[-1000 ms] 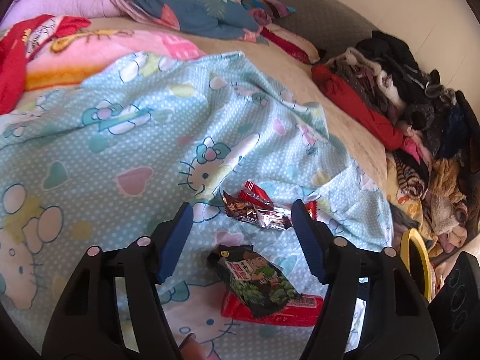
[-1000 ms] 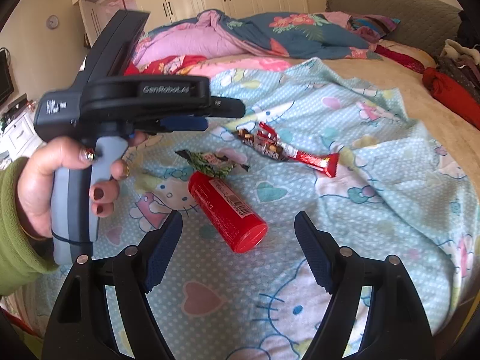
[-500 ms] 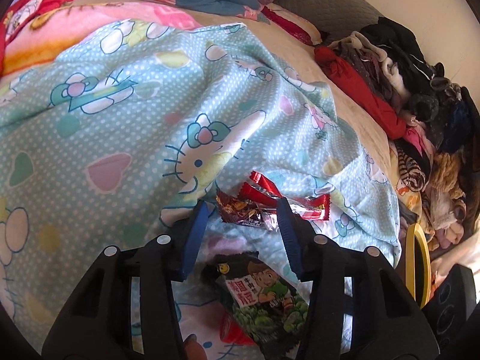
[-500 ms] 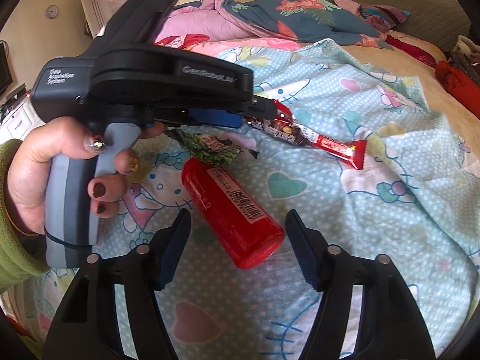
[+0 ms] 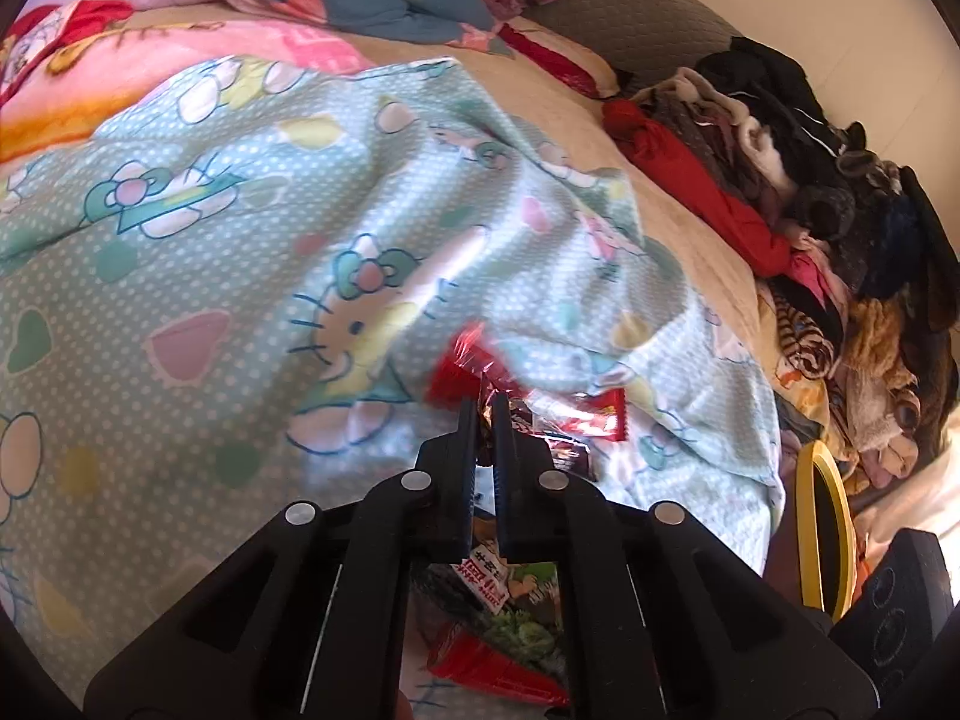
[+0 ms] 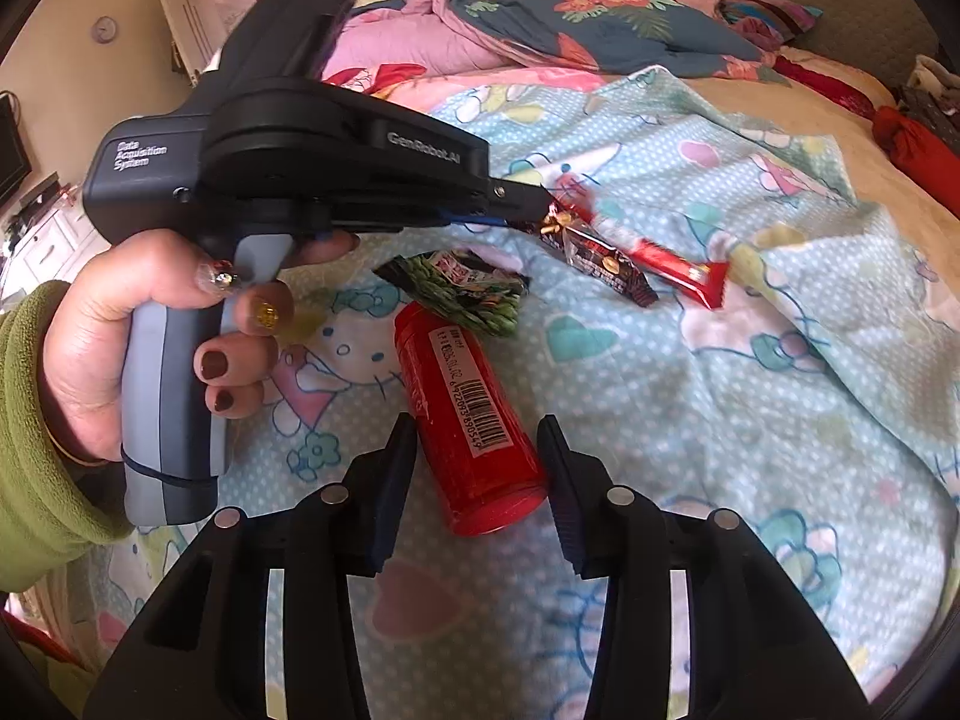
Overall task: Collect trash
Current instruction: 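Grasp the green wrapper with the left gripper while the right gripper grasps the red tube, then carry the green wrapper with the left gripper while the right gripper carries the red tube to the bin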
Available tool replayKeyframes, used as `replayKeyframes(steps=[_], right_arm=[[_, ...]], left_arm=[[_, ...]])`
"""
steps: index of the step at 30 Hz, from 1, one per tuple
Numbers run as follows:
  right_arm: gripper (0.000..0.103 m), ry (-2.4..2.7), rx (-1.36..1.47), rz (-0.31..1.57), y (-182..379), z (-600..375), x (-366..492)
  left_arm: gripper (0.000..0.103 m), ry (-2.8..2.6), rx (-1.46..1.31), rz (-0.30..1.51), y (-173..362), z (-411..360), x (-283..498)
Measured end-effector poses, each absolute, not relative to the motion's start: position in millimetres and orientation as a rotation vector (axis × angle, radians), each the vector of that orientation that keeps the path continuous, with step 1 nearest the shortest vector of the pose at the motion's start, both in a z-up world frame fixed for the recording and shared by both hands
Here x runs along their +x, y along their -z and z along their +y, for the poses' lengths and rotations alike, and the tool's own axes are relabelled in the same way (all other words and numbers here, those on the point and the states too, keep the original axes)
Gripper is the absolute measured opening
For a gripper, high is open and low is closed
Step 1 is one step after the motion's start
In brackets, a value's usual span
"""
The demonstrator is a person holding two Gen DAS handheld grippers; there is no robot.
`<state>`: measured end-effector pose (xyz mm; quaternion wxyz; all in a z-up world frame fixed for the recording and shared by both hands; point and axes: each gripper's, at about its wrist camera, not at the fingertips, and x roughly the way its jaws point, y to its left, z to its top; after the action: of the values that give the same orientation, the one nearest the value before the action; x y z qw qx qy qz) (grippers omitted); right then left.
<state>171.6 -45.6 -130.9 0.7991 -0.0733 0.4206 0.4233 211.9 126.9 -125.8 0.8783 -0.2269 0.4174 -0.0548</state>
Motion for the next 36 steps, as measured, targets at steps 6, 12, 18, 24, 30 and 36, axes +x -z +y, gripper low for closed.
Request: replayKeyframes(steps=[6,12,18,24,30,36], right_arm=[[0.036,-0.896,-0.099,0.919,118.0,-74.8,167.5],[0.034,-0.881,-0.074,0.892,101.2,-104.7,158.3],[0.034,-0.826,-0.024,0.879,91.1,-132.1,159.7],[0.033,-0.765,0.042,0.842,78.6,-153.6,167.3],[0.033,-0.714,0.105,0.804,67.0,-176.9,175.2],[0.033,-0.650,0.158,0.763,53.6,-210.1,178.1]], left_arm=[[0.001,0.142,-0.460,0.829,111.2,112.7,201.6],[0.000,0.165,-0.461,0.796,96.2,100.2,192.6],[0.000,0.181,-0.443,0.774,81.6,84.2,189.0],[0.000,0.200,-0.422,0.760,69.4,68.9,186.1],[0.000,0.217,-0.404,0.742,56.4,55.0,183.4],[0.000,0.242,-0.378,0.734,47.1,35.1,182.2]])
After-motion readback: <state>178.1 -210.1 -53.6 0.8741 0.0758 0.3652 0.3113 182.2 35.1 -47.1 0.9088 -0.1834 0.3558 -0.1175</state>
